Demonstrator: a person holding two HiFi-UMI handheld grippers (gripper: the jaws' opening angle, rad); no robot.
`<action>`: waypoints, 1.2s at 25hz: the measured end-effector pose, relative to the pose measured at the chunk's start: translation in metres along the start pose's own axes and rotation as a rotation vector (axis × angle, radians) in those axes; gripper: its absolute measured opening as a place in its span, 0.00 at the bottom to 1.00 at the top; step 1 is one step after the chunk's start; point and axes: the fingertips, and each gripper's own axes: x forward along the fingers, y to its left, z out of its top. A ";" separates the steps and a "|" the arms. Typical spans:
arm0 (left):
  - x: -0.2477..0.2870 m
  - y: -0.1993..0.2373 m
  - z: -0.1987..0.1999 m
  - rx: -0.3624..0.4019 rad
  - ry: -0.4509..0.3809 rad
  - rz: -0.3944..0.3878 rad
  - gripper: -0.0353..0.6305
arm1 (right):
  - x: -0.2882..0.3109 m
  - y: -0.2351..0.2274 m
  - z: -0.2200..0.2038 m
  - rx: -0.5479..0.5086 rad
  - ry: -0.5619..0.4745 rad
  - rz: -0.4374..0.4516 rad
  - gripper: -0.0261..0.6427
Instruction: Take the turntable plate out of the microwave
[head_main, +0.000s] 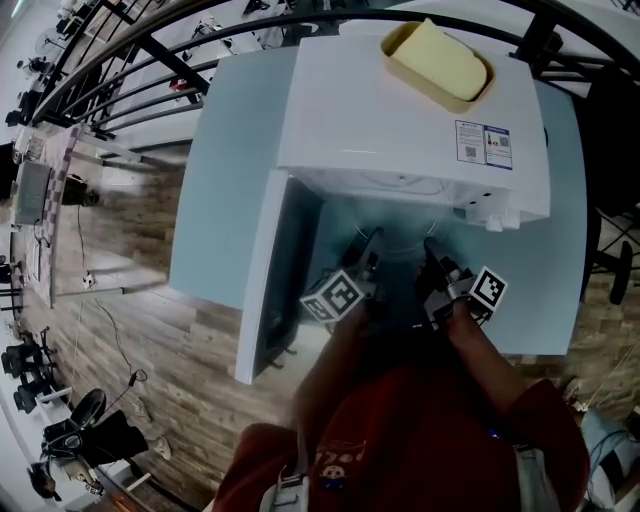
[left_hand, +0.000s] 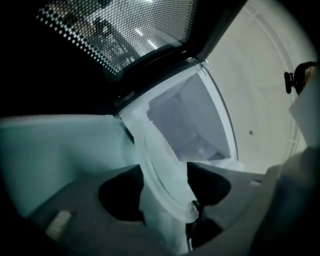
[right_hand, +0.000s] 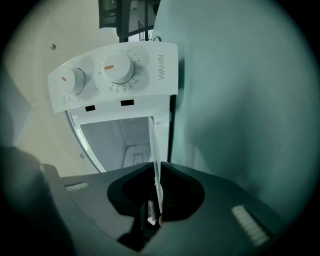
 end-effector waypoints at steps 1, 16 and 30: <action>0.004 0.000 0.000 -0.031 -0.006 -0.014 0.46 | 0.000 0.000 0.000 0.001 0.000 0.001 0.08; 0.038 0.006 0.005 -0.283 -0.072 -0.098 0.40 | 0.000 -0.001 0.000 0.019 0.008 0.008 0.08; 0.047 0.011 0.002 -0.338 -0.081 -0.108 0.17 | 0.001 -0.002 -0.002 0.015 0.027 0.013 0.09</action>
